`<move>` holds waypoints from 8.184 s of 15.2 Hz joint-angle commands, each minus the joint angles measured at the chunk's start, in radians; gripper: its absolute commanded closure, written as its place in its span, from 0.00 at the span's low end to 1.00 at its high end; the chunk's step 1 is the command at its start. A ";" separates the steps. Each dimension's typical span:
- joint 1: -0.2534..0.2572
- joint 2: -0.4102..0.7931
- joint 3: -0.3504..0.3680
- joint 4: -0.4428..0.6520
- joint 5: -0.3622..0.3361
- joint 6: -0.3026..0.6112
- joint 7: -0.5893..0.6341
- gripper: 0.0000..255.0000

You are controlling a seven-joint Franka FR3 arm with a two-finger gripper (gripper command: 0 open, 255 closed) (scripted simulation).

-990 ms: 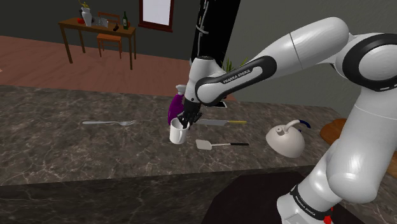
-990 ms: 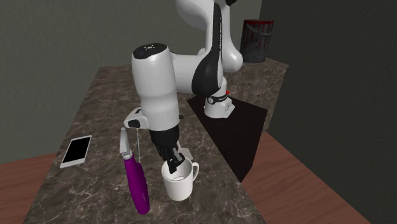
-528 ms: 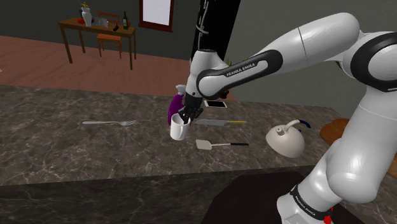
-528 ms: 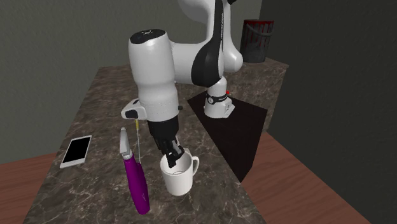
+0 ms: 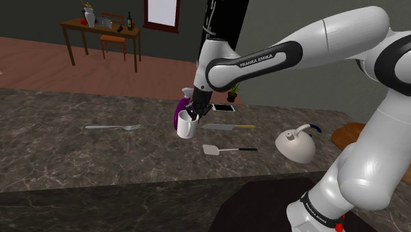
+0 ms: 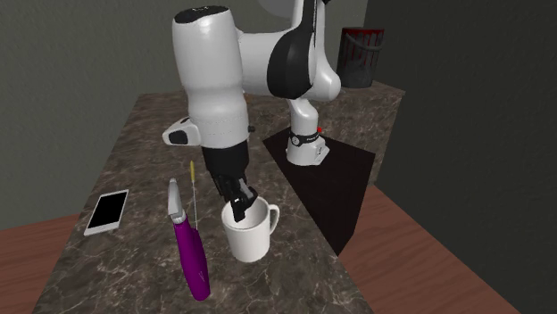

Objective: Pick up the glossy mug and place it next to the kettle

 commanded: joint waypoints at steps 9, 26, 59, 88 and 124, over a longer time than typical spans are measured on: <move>-0.002 -0.054 0.001 0.075 0.010 -0.129 -0.002 1.00; -0.005 -0.099 0.000 0.251 0.016 -0.349 0.002 1.00; -0.190 -0.813 -0.321 -0.309 -0.043 -0.526 -0.464 1.00; -0.399 -0.939 -0.927 -0.173 -0.478 -0.686 -1.135 1.00; -0.322 -0.832 -1.361 -0.284 -0.661 -0.335 -1.302 1.00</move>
